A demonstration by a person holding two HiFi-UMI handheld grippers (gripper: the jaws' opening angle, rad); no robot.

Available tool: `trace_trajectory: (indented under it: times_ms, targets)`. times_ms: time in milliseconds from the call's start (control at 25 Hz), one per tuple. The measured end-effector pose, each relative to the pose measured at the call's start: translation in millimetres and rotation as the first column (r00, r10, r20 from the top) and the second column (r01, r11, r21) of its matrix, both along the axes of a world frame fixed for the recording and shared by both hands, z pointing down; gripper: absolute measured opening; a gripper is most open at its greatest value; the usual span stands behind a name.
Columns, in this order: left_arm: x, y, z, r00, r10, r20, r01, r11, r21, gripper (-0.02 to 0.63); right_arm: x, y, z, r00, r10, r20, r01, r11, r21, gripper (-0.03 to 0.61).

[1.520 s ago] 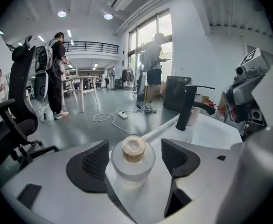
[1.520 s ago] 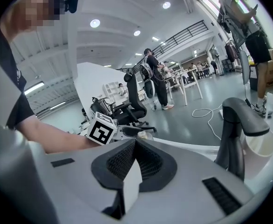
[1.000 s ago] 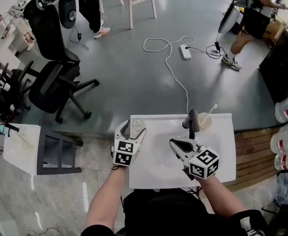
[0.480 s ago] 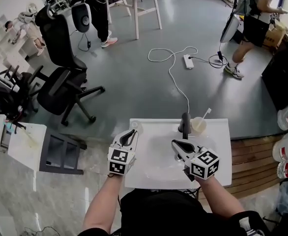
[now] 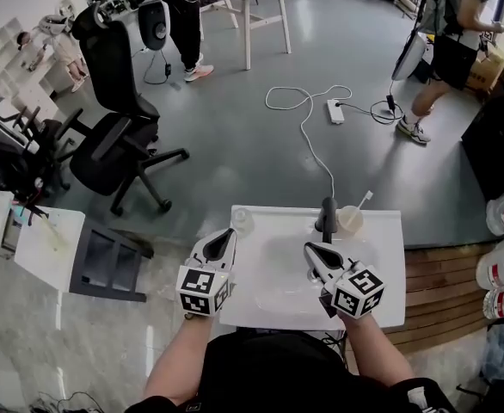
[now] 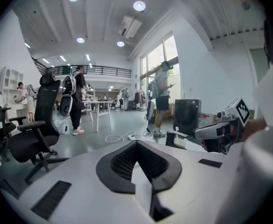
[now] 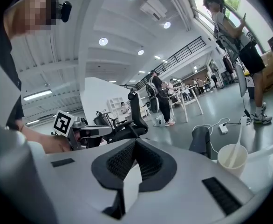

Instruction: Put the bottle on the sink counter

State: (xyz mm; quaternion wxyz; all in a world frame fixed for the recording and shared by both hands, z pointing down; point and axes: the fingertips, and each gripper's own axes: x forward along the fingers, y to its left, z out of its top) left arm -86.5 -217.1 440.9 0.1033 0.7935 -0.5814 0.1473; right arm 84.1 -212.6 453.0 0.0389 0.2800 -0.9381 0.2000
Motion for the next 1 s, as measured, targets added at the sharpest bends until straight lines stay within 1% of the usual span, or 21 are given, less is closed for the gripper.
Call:
trace_trajectory:
  times_ms: [120, 360, 480, 640, 760, 880, 1000]
  targets:
    - [-16.2, 7.0, -7.0, 0.999, 0.001, -0.036, -0.001, 1.0, 0.006, 0.006, -16.7, 6.6, -3.0, 1.0, 0.001, -0.03, 0.0, 1.0, 0.024, 0.014]
    - [-65.0, 44.7, -19.9, 0.995, 0.015, -0.094, -0.011, 0.999, 0.038, 0.006, -62.3, 27.5, -14.9, 0.998, 0.047, -0.051, -0.046, 0.999, 0.023, 0.014]
    - [-87.8, 64.0, -27.0, 0.996, 0.037, -0.087, -0.031, 0.998, 0.063, 0.006, -92.4, 46.2, -28.7, 0.998, 0.038, -0.055, -0.036, 0.998, 0.051, 0.014]
    - [-104.6, 82.5, -38.8, 0.994, 0.098, -0.052, -0.091, 0.989, 0.115, 0.006, -120.7, 75.7, -48.8, 0.998, 0.049, -0.046, -0.043, 0.993, 0.111, 0.014]
    - [-111.4, 86.2, -44.9, 0.991, 0.132, -0.026, -0.127, 0.981, 0.148, 0.006, -124.2, 92.1, -53.3, 0.994, 0.09, -0.055, -0.082, 0.988, 0.128, 0.014]
    - [-113.2, 84.6, -56.6, 0.988, 0.147, -0.056, -0.135, 0.975, 0.174, 0.006, -114.1, 98.2, -59.2, 0.989, 0.128, -0.075, -0.117, 0.982, 0.146, 0.014]
    - [-113.8, 82.3, -67.3, 0.986, 0.152, -0.071, -0.137, 0.973, 0.187, 0.006, -99.3, 93.6, -69.2, 0.981, 0.18, -0.069, -0.167, 0.972, 0.162, 0.014]
